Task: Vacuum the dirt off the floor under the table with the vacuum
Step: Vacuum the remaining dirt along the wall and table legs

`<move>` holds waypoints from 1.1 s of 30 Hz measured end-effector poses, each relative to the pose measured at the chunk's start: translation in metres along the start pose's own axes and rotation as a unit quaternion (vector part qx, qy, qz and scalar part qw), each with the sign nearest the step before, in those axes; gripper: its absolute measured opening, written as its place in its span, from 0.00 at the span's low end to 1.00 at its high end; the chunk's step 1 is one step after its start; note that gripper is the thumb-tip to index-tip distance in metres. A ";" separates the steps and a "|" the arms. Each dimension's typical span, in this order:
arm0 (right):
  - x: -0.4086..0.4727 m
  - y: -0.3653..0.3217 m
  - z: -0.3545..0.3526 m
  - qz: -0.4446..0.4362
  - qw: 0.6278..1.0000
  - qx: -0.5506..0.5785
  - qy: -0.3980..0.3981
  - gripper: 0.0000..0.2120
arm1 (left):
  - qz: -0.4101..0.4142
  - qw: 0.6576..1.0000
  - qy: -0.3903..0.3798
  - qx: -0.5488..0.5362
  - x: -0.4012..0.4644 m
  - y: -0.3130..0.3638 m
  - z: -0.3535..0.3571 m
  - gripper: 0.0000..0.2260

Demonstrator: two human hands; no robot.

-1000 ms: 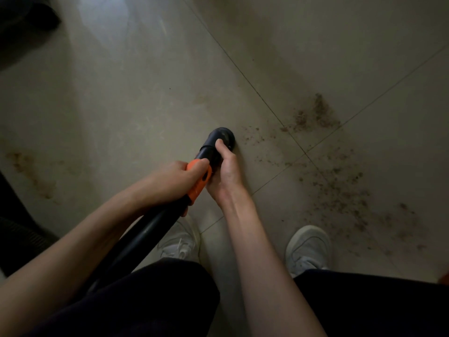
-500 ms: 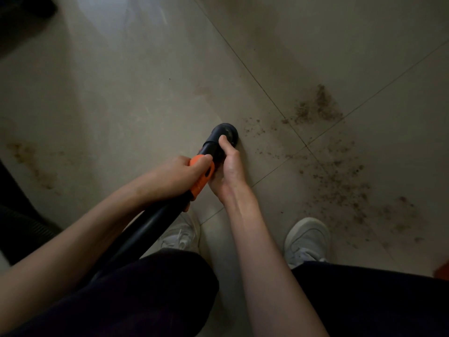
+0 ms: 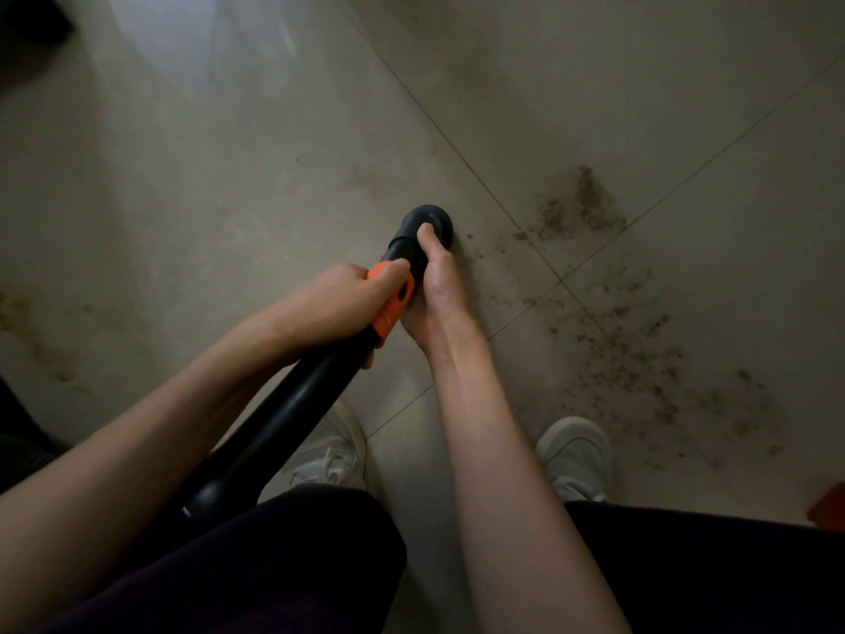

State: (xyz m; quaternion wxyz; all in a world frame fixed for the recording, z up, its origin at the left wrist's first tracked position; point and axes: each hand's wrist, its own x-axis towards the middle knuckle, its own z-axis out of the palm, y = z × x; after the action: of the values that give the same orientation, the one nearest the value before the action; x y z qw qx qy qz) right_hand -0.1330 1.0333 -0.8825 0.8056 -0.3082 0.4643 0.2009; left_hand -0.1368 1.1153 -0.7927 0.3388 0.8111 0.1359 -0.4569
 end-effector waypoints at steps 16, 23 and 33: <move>-0.008 -0.015 0.002 -0.004 1.000 0.013 0.015 0.16 | -0.009 0.997 -0.073 -0.016 0.012 0.004 -0.020 0.17; -0.001 0.005 -0.006 -0.013 0.999 -0.028 0.012 0.18 | -0.028 0.999 -0.007 0.030 0.017 -0.004 -0.002 0.19; -0.023 -0.003 -0.052 0.039 0.998 0.000 -0.044 0.18 | -0.065 0.996 0.029 0.053 -0.013 0.006 0.040 0.26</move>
State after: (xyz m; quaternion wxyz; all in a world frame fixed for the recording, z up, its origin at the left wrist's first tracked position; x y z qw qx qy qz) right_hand -0.1747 0.9951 -0.8813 0.8166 -0.2810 0.4403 0.2458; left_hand -0.1666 1.0854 -0.7934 0.2611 0.8304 0.1741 -0.4604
